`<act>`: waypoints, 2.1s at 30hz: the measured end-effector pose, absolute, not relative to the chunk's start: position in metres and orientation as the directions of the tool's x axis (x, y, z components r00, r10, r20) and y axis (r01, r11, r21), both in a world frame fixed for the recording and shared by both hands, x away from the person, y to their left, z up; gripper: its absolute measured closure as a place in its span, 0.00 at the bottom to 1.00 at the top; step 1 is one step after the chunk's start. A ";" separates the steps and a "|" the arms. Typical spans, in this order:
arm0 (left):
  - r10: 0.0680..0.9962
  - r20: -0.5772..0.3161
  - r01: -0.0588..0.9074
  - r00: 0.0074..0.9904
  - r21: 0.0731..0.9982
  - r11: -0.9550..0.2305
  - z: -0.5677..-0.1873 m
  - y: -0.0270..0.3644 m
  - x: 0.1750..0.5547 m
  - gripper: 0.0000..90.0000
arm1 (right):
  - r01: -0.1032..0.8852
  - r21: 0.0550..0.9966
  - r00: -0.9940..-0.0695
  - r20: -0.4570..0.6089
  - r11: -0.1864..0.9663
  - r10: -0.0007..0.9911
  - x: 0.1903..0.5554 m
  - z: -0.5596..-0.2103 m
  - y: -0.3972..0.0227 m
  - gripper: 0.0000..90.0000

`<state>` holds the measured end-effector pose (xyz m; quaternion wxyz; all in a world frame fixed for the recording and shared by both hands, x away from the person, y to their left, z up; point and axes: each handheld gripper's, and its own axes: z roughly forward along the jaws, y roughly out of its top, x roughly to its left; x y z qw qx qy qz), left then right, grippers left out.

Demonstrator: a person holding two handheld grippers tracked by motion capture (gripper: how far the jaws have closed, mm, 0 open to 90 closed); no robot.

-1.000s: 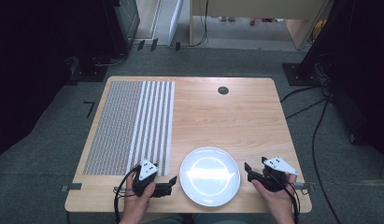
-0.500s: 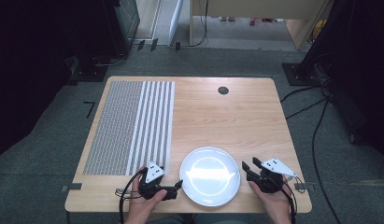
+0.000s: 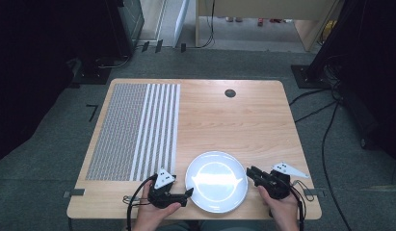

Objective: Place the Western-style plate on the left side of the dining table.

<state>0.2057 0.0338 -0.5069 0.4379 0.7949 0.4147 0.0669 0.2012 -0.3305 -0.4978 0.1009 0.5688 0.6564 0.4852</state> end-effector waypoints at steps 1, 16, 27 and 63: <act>0.707 -0.271 0.602 0.653 0.752 -0.268 -0.507 0.034 0.205 0.27 | 0.656 0.745 -0.339 0.433 -0.120 0.835 0.202 -0.499 -0.332 0.85; 0.687 -0.272 0.598 0.674 0.747 -0.291 -0.510 0.022 0.199 0.47 | 0.714 0.682 -0.316 0.517 -0.159 0.796 0.206 -0.511 -0.333 0.93; 0.689 -0.285 0.610 0.666 0.740 -0.284 -0.510 0.023 0.201 0.48 | 0.698 0.698 -0.327 0.509 -0.160 0.796 0.205 -0.514 -0.332 0.96; 0.663 -0.371 0.663 0.650 0.703 -0.257 -0.496 0.059 0.210 0.66 | 0.729 0.654 -0.349 0.609 -0.202 0.713 0.208 -0.527 -0.319 0.91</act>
